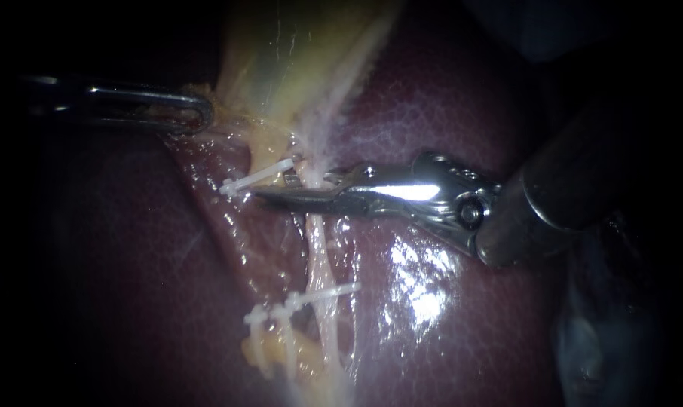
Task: Clipping second clip right tube
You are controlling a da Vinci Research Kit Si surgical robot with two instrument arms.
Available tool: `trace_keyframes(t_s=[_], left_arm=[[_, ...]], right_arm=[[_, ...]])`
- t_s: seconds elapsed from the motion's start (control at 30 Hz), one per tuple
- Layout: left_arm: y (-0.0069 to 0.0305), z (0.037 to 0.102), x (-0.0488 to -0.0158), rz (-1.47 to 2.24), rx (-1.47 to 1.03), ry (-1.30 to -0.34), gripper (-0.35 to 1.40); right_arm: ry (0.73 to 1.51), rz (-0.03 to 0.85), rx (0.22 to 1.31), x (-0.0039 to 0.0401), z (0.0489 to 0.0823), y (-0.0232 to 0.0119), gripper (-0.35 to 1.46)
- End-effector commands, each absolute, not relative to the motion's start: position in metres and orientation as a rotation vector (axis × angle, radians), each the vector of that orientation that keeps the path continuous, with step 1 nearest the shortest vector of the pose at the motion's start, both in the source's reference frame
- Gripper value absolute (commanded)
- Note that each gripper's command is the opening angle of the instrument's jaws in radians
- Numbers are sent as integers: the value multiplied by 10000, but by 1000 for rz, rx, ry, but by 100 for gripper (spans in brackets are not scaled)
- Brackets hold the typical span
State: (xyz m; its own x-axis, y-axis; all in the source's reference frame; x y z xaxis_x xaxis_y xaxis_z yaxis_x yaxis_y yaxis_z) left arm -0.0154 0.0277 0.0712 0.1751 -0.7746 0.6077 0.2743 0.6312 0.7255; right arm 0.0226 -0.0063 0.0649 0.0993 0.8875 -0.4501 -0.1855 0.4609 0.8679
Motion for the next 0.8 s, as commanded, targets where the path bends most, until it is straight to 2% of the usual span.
trace_keyframes(t_s=[0.03, 0.17, 0.27, 0.37, 0.43, 0.6, 0.8], left_arm=[[277, 712, -153, -791, 518, -1172, -35], [278, 711, -153, -791, 518, -1172, -35], [278, 711, -153, -791, 519, -1172, -35], [277, 711, -152, -791, 519, -1172, -35], [277, 711, -152, -791, 519, -1172, -35], [277, 711, -151, -791, 519, -1172, -35], [276, 710, -150, -791, 519, -1172, -35]], right_arm=[[1210, 915, 743, 226, 648, -63, -4], [1210, 908, 752, 225, 648, -63, 4], [1222, 883, 756, 228, 650, -61, 35], [1268, 853, 723, 235, 651, -59, 49], [1302, 848, 715, 238, 651, -59, 50], [1314, 798, 713, 237, 645, -63, 50], [1326, 724, 780, 231, 631, -75, 50]])
